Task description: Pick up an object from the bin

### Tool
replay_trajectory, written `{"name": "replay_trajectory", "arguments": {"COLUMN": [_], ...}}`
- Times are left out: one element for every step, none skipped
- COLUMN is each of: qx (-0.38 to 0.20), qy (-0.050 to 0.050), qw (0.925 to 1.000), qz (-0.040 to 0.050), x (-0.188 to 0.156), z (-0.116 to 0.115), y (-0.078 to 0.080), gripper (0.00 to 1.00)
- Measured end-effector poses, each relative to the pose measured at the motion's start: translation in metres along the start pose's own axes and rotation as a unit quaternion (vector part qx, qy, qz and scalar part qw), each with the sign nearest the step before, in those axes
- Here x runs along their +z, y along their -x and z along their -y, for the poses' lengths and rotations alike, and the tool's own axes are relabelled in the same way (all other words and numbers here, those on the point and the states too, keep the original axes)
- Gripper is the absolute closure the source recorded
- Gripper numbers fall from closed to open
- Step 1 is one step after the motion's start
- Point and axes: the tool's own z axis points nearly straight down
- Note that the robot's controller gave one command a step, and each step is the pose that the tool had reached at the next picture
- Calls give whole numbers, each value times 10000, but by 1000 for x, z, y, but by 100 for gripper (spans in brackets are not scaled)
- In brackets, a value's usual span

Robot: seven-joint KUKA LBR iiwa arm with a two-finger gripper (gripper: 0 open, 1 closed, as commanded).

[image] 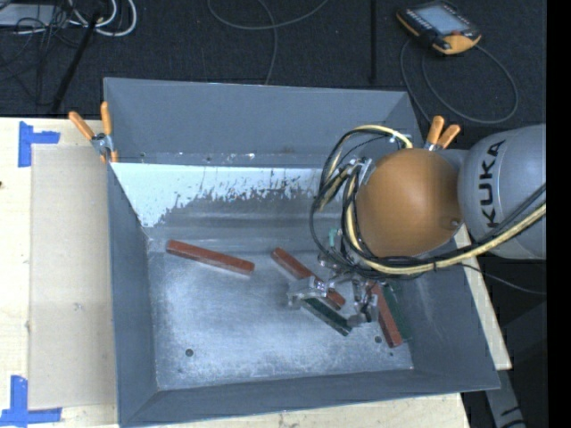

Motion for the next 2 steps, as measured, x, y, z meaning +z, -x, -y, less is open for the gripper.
{"name": "replay_trajectory", "arguments": {"qx": [-597,-596], "qy": [-5,-5], "qw": [9982,9982], "qz": [10,10], "x": [40,40], "z": [30,30], "y": [-6,-6], "gripper": [100,100]}}
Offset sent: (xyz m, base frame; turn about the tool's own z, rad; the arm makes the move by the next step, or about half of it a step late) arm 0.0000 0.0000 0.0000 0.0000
